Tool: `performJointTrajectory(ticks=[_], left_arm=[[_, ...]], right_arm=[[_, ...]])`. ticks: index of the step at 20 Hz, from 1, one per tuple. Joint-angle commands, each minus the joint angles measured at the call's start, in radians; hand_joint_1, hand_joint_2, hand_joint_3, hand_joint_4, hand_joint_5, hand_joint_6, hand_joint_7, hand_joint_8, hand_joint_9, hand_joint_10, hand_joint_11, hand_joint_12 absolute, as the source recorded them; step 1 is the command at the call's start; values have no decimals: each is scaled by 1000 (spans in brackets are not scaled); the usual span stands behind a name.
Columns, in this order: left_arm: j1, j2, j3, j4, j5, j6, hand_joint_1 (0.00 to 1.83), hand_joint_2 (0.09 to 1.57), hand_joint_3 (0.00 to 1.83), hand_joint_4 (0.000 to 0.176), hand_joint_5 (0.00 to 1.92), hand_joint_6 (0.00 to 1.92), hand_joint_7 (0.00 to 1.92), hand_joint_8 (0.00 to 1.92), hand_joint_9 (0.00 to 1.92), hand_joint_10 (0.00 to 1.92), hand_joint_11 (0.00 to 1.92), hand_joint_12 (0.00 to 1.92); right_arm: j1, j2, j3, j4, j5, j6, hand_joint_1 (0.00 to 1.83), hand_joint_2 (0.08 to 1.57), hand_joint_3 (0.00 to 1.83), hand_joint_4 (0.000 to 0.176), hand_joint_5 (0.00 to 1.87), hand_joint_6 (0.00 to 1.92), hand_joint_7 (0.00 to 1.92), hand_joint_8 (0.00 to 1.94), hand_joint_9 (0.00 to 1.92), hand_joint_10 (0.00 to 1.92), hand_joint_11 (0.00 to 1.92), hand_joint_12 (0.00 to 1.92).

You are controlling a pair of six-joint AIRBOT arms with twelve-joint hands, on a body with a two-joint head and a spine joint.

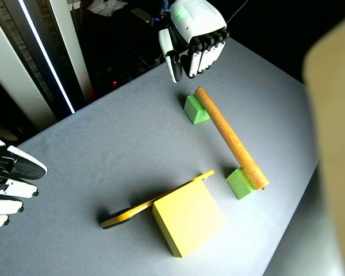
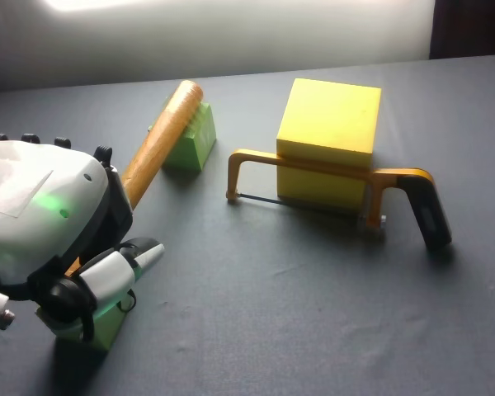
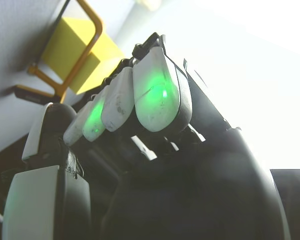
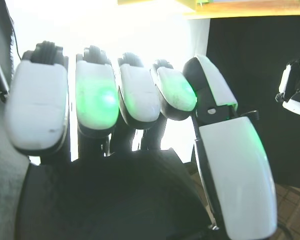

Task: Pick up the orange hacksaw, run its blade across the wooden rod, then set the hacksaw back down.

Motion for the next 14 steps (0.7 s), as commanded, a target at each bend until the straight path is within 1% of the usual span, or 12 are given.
performJointTrajectory(ticks=[1,2,3,4,5,6,9,10,11,12,13,14], left_arm=[[-13,3,3,68,-82,5,0,1281,149,0,62,52,24,42,8,19,0,7],[-13,3,5,68,-82,5,0,1325,55,0,81,16,44,13,20,7,0,1],[-14,3,7,66,-82,5,0,1338,27,0,81,4,46,4,19,1,0,0],[-16,4,9,65,-81,5,0,1342,21,0,91,4,64,7,32,4,2,1],[-18,4,12,61,-78,5,0,1346,20,0,86,2,56,3,25,1,0,0],[-21,4,15,60,-76,5,0,1348,19,0,83,0,57,3,30,3,0,0],[-34,4,14,11,-76,16,0,1353,19,0,86,2,62,5,36,5,4,1],[-42,4,10,-14,-76,37,0,1357,17,0,87,2,70,7,40,6,9,4],[-46,5,7,-27,-76,51,0,1358,16,0,71,0,58,1,33,2,1,1],[-51,5,2,-48,-76,75,0,1356,13,0,67,0,31,0,18,0,0,0],[-55,5,-4,-75,-76,95,0,1356,13,0,67,0,31,0,18,0,0,0],[-58,6,-9,-96,-76,111,0,1353,10,0,54,0,5,0,0,0,0,0]], right_arm=[[9,6,3,-7,117,9,194,1072,103,0,215,59,203,58,150,64,0,420],[6,6,3,-7,136,23,190,1109,32,0,229,20,216,20,164,24,0,402],[3,6,3,-6,146,37,154,1131,9,0,209,0,200,0,155,4,0,371],[3,7,3,2,146,45,195,1129,2,0,237,5,225,5,185,7,0,447],[3,7,3,14,143,46,210,1129,1,0,245,5,236,5,193,6,0,444],[2,8,3,28,135,47,196,1134,2,0,221,2,209,2,165,3,0,379],[6,6,4,72,116,61,211,1132,0,0,209,1,210,2,178,4,0,437],[15,2,9,88,91,73,324,1102,0,0,227,6,224,6,190,6,0,455],[24,-5,18,88,62,91,371,1095,0,0,226,5,221,3,188,5,0,449],[42,-21,33,110,28,92,552,1087,0,0,220,2,211,1,179,2,0,410],[70,-44,50,189,-23,53,552,1087,0,0,220,2,211,1,179,2,0,410],[99,-66,72,261,-61,50,1009,1008,0,0,218,1,189,0,155,0,0,342]])
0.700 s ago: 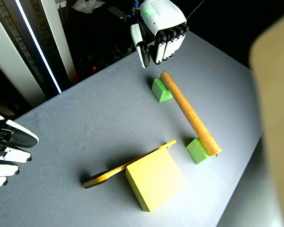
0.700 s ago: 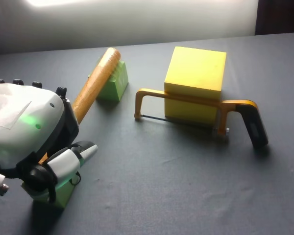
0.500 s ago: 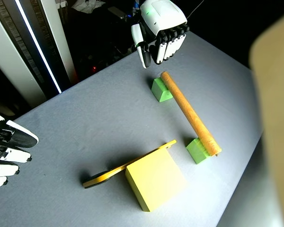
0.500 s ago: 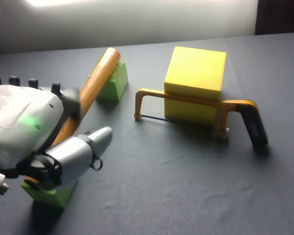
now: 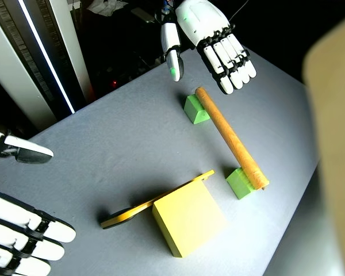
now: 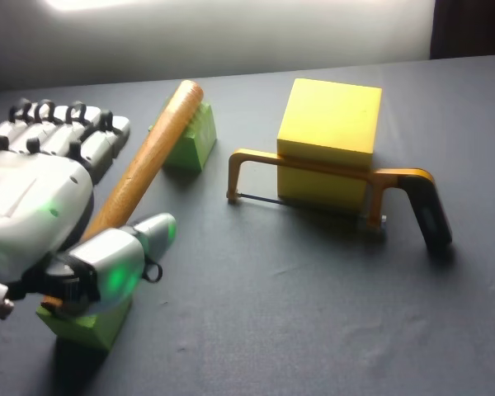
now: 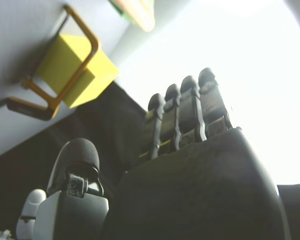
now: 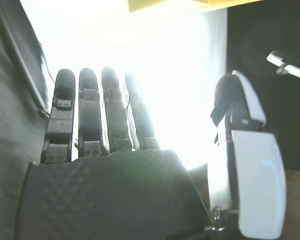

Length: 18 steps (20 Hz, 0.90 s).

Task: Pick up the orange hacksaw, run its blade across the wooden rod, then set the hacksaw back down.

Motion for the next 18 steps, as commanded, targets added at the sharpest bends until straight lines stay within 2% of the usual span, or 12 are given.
performJointTrajectory(ticks=[1,4,6,8,11,15,18], left_arm=[[-10,6,0,63,-77,13,0,1354,9,0,46,0,0,0,0,0,0,0],[-4,6,1,23,-66,50,0,1350,5,0,48,4,5,2,1,0,0,0],[12,11,1,18,-66,50,0,1354,6,0,55,7,6,2,2,1,0,0],[29,13,1,18,-66,50,0,1352,5,0,40,0,0,0,0,0,0,0],[59,12,3,19,-78,17,0,1350,3,0,33,0,0,0,0,0,0,0],[97,11,3,21,-132,-13,0,1353,4,0,45,6,7,3,0,0,0,0],[132,-14,5,9,-207,-51,0,1349,1,0,51,6,7,2,0,0,0,0]], right_arm=[[21,2,11,11,66,3,1124,986,0,0,191,0,159,0,120,0,0,307],[89,-33,23,70,59,3,1193,992,0,0,131,0,77,0,47,0,0,196],[126,-69,45,144,8,-19,1240,987,0,0,134,2,64,1,25,0,0,139],[153,-101,72,226,-45,-20,1259,989,0,0,151,1,96,2,65,3,0,272],[174,-133,91,350,-89,-44,1317,989,0,0,157,2,110,3,88,5,0,345],[188,-194,114,407,-98,-58,1368,1007,4,0,141,0,86,0,74,0,0,324],[204,-248,155,481,-101,-68,1328,1016,3,0,163,5,118,7,96,6,0,351]])
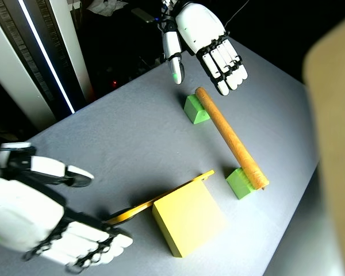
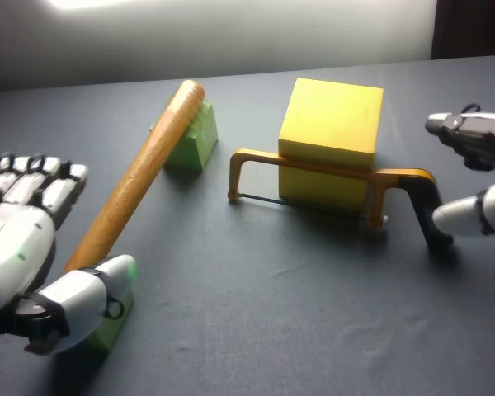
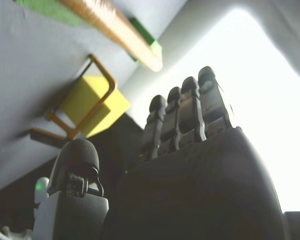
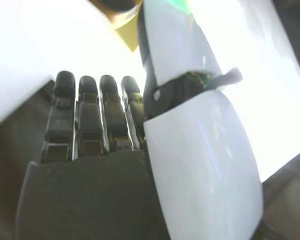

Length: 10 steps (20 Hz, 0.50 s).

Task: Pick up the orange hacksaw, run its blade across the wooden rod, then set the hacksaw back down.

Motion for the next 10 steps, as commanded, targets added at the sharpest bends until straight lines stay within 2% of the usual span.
performJointTrajectory(ticks=[1,4,6,10], left_arm=[[-1,-2,4,69,-108,-8,0,1347,0,0,49,5,10,3,0,0,0,0],[10,-25,4,48,-123,-19,0,1347,0,0,66,10,36,11,13,5,0,0],[38,-45,4,48,-154,-64,0,1348,1,0,75,12,43,12,23,8,0,0],[68,-70,4,48,-180,-94,0,1356,4,0,80,10,33,6,15,6,0,0]], right_arm=[[13,-1,8,-21,68,5,1289,1021,3,0,153,1,90,1,64,0,0,324],[13,-39,35,-1,68,3,1275,1014,0,0,151,3,90,4,72,4,0,347],[13,-72,72,25,54,0,1306,1015,1,0,162,2,105,3,77,2,0,345],[12,-122,116,25,44,-16,1298,1025,0,0,187,3,141,4,116,5,0,407]])
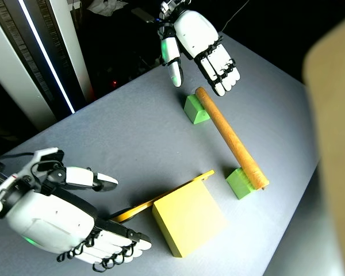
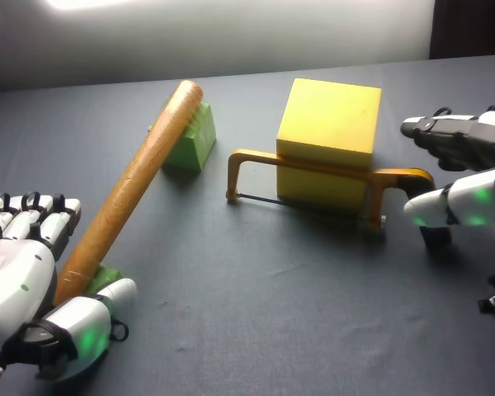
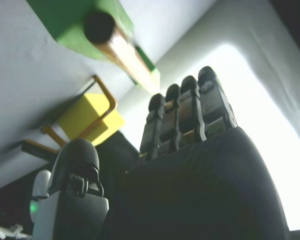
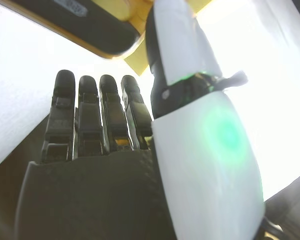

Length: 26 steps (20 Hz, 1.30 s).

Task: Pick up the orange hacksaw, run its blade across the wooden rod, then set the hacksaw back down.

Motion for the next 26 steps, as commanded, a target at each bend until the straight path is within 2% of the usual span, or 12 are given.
performJointTrajectory(ticks=[1,8,9,15,17,23,24,25,26], left_arm=[[2,-2,4,70,-88,-8,0,1358,4,0,66,4,24,2,2,0,0,0],[49,-25,3,108,-106,-81,0,1355,1,0,87,11,43,9,22,7,7,3],[56,-30,2,114,-116,-87,0,1360,3,0,100,15,56,14,29,10,4,2],[118,-60,-7,156,-182,-144,0,1358,1,0,106,12,91,19,48,13,8,4],[134,-73,-8,168,-192,-153,0,1357,1,0,93,4,73,8,38,7,2,1],[157,-92,-21,170,-202,-157,0,1353,0,0,89,8,65,5,31,4,0,0],[158,-95,-21,170,-203,-157,0,1355,0,0,75,2,53,0,19,0,0,0],[158,-100,-21,170,-204,-157,0,1359,2,0,76,2,50,0,10,0,0,0],[159,-102,-21,170,-205,-157,0,1359,2,0,62,0,37,0,1,0,0,0]], right_arm=[[8,-5,15,-23,43,-2,1298,1018,0,0,193,4,142,3,117,4,0,410],[-11,-53,70,-26,28,-26,1311,996,0,0,154,0,121,0,102,0,0,392],[-11,-55,73,-26,28,-26,1307,1020,3,0,127,0,89,1,75,0,0,329],[-12,-54,75,-25,20,-26,1254,1003,0,0,180,7,126,1,108,1,0,425],[-12,-48,75,-25,11,-19,1256,1010,1,0,202,7,131,3,100,1,0,392],[-10,-37,75,-25,-4,-3,1245,1008,3,0,233,2,189,5,165,8,0,496],[-9,-37,75,-25,-4,-3,1249,1038,11,0,206,2,159,5,136,5,0,421],[-7,-37,75,-25,-4,-3,1285,1013,0,0,236,5,195,6,175,8,0,502],[-6,-37,75,-25,-4,-3,1247,1040,8,0,210,2,170,2,150,2,0,444]])
